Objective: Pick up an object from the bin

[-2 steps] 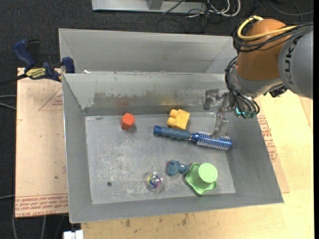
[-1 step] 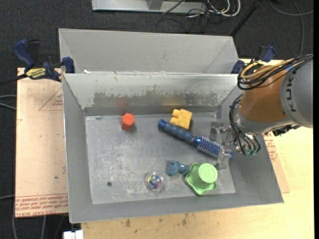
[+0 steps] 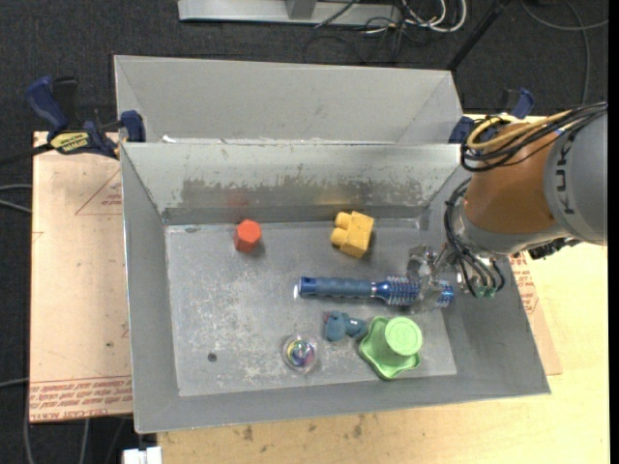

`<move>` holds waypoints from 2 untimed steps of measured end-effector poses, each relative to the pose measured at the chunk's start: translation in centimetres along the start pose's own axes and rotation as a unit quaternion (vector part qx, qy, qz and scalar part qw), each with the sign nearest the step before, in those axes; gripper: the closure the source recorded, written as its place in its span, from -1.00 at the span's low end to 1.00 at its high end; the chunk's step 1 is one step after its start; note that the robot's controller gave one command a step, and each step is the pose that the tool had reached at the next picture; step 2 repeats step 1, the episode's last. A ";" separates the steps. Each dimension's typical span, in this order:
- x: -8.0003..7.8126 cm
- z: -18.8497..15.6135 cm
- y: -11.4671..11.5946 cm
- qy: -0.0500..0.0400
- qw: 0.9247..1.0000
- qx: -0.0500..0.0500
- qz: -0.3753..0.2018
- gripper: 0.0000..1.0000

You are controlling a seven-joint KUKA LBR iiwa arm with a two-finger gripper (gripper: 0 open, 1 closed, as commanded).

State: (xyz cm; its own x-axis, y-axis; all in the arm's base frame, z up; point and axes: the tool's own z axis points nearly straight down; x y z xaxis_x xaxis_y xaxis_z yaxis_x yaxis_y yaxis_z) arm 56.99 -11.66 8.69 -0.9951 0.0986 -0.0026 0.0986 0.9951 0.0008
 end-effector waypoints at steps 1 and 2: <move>-1.2 -11.3 -0.8 -0.004 1.000 0.001 0.011 1.00; -1.2 -11.3 -0.8 -0.004 1.000 0.001 0.011 1.00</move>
Offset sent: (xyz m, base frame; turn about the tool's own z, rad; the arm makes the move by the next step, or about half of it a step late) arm 0.0086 -0.0096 0.1091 0.0231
